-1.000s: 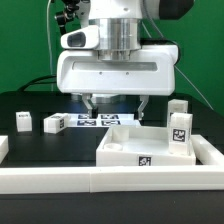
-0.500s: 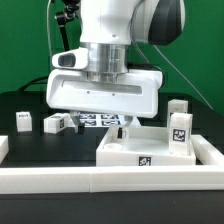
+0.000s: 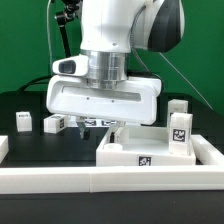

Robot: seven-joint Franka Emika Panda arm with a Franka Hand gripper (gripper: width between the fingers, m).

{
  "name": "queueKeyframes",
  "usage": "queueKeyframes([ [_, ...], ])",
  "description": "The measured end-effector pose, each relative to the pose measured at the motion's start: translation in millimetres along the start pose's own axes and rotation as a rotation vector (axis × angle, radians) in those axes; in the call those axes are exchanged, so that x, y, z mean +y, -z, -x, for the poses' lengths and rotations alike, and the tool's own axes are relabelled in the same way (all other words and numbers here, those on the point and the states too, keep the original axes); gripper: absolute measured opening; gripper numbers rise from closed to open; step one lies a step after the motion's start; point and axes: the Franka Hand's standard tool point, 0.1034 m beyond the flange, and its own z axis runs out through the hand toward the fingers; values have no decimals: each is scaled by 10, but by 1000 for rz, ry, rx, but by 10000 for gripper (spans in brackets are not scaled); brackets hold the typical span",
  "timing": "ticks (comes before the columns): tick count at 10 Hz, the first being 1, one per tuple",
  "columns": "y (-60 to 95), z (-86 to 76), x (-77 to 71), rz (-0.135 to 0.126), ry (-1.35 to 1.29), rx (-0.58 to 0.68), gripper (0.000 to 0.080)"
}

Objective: Assemble square table

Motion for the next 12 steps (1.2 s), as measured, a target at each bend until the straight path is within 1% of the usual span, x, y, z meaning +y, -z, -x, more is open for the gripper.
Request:
queueKeyframes([
  [1,0,1,0,0,0,0,238],
  [2,0,0,0,0,0,0,70],
  [4,1,-1,0,0,0,0,57],
  [12,2,-3,4,0,12,0,57],
])
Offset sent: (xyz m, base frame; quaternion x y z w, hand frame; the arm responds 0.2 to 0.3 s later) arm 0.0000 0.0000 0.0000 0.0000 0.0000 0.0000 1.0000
